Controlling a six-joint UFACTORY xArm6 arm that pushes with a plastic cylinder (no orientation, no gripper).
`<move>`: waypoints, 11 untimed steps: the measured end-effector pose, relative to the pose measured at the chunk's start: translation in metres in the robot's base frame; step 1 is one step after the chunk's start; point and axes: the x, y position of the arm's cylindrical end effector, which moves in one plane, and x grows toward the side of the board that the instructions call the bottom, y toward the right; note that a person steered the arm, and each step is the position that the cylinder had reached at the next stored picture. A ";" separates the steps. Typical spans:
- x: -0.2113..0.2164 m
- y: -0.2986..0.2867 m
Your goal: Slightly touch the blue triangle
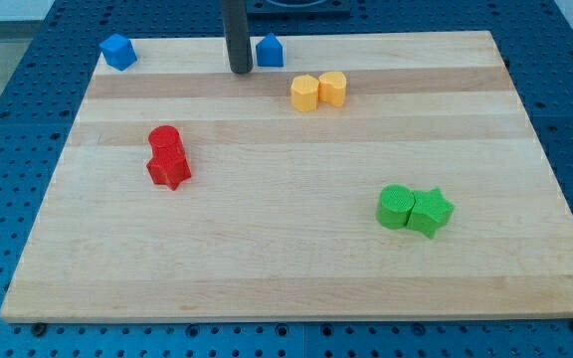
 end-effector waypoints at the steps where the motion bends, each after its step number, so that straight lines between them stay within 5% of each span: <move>1: -0.010 0.024; 3: -0.019 0.010; 5: 0.036 -0.024; 6: 0.025 -0.026; 8: -0.067 -0.019; 11: -0.065 0.033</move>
